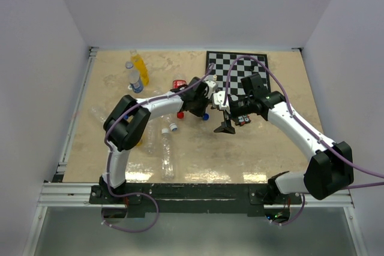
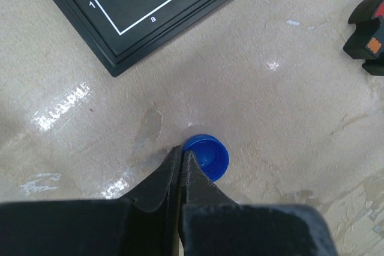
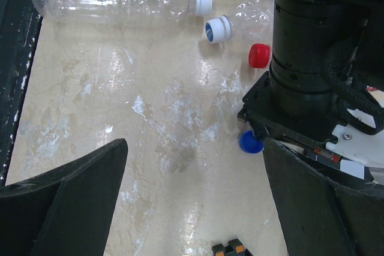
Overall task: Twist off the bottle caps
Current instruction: Pick up the bottle cap from the center of the board, then place the bottle cap at the center of the board.
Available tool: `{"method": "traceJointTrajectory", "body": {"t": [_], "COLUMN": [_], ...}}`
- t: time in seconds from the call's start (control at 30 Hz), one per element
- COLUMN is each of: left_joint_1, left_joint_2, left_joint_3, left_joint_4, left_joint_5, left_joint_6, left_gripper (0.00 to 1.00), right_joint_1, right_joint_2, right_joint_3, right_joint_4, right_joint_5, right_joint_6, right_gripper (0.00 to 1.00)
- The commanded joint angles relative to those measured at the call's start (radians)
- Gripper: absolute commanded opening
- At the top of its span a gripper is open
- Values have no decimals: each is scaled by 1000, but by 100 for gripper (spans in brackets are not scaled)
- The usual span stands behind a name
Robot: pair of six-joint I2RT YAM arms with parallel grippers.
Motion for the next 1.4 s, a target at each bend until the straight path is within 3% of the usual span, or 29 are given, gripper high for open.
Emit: {"method": "traceJointTrajectory", "body": {"t": [0.0, 0.5, 0.77, 1.37], "left_joint_1": [7, 145, 266, 585], "left_joint_2": [-152, -681, -898, -1043], "left_joint_3": [7, -64, -85, -237], "left_joint_4": [4, -146, -177, 28], "left_joint_5": [-31, -49, -146, -192], "left_joint_6": [33, 107, 162, 46], "left_gripper": [0, 0, 0, 0], "right_joint_1": [-2, -2, -3, -3], "right_joint_2": [-15, -18, -13, -15], "right_joint_3": [0, 2, -3, -1], "right_joint_4": [7, 2, 11, 7], "right_joint_5": [0, -3, -2, -11], "right_joint_6": [3, 0, 3, 2], "right_gripper": [98, 98, 98, 98]}}
